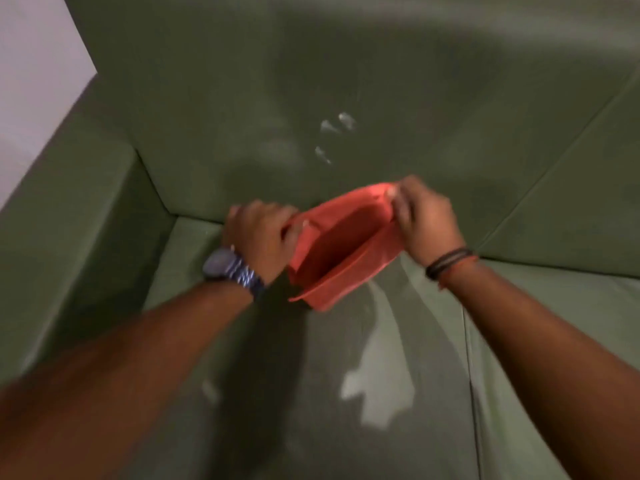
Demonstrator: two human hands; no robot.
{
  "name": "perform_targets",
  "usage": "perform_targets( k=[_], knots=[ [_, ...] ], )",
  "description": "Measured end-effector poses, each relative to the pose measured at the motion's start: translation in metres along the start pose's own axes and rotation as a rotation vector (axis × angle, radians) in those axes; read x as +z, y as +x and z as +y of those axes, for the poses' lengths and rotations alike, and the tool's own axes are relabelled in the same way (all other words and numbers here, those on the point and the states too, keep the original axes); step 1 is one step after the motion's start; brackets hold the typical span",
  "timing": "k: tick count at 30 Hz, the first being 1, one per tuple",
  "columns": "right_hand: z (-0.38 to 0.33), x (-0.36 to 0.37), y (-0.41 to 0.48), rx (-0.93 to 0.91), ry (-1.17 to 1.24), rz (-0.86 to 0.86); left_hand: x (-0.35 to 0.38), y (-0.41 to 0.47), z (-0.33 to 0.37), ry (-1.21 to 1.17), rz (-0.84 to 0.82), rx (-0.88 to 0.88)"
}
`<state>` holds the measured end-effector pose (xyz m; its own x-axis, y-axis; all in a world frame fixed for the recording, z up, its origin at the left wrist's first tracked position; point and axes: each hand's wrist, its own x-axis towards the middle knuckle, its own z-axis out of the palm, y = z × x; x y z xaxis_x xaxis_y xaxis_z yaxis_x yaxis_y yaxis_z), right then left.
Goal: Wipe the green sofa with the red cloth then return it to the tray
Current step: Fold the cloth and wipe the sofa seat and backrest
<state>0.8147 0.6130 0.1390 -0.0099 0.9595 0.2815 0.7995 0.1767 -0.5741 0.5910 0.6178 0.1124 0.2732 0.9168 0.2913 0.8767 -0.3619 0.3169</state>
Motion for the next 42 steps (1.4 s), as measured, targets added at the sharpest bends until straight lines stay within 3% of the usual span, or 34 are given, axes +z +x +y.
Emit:
perform_targets(
  k=[3,4,5,8,10,14,19,23,25,27,29,33,36,42],
  knots=[
    [-0.018,-0.031,0.056,-0.066,-0.145,0.554,-0.042,0.097,0.009,-0.019,0.197,0.061],
    [-0.026,-0.028,0.064,-0.122,-0.185,0.685,-0.052,0.124,0.011,-0.029,0.205,0.051],
    [-0.032,-0.019,0.068,-0.201,-0.234,0.712,-0.059,0.145,0.010,-0.025,0.208,0.033],
    [-0.029,0.027,0.072,-0.303,-0.422,0.355,-0.059,0.169,0.002,0.036,0.203,0.070],
    [-0.015,0.048,0.077,-0.282,-0.499,0.251,-0.056,0.164,-0.002,0.023,0.201,0.117],
    [-0.007,0.072,0.090,-0.245,-0.576,0.343,-0.055,0.154,-0.007,-0.033,0.270,0.205],
    [0.002,0.076,0.089,-0.448,-0.633,0.261,-0.051,0.131,-0.036,-0.047,0.354,0.218],
    [0.000,0.079,0.091,-0.168,-0.643,0.480,-0.045,0.117,-0.055,0.180,0.209,0.230],
    [-0.007,0.093,0.087,-0.248,-0.613,0.373,-0.037,0.115,-0.056,0.193,0.184,0.223],
    [-0.002,0.095,0.082,-0.465,-0.620,0.213,-0.032,0.113,-0.051,0.156,0.222,0.200],
    [0.009,0.086,0.079,-0.567,-0.646,0.180,-0.030,0.112,-0.046,0.098,0.293,0.187],
    [0.014,0.090,0.071,-0.410,-0.677,0.169,-0.038,0.116,-0.026,0.034,0.393,0.220],
    [0.000,0.097,0.067,-0.395,-0.532,0.057,-0.045,0.127,0.001,0.084,0.290,0.301],
    [0.001,0.086,0.056,-0.700,-0.428,-0.032,-0.042,0.141,0.018,0.316,0.124,0.361]
  ],
)
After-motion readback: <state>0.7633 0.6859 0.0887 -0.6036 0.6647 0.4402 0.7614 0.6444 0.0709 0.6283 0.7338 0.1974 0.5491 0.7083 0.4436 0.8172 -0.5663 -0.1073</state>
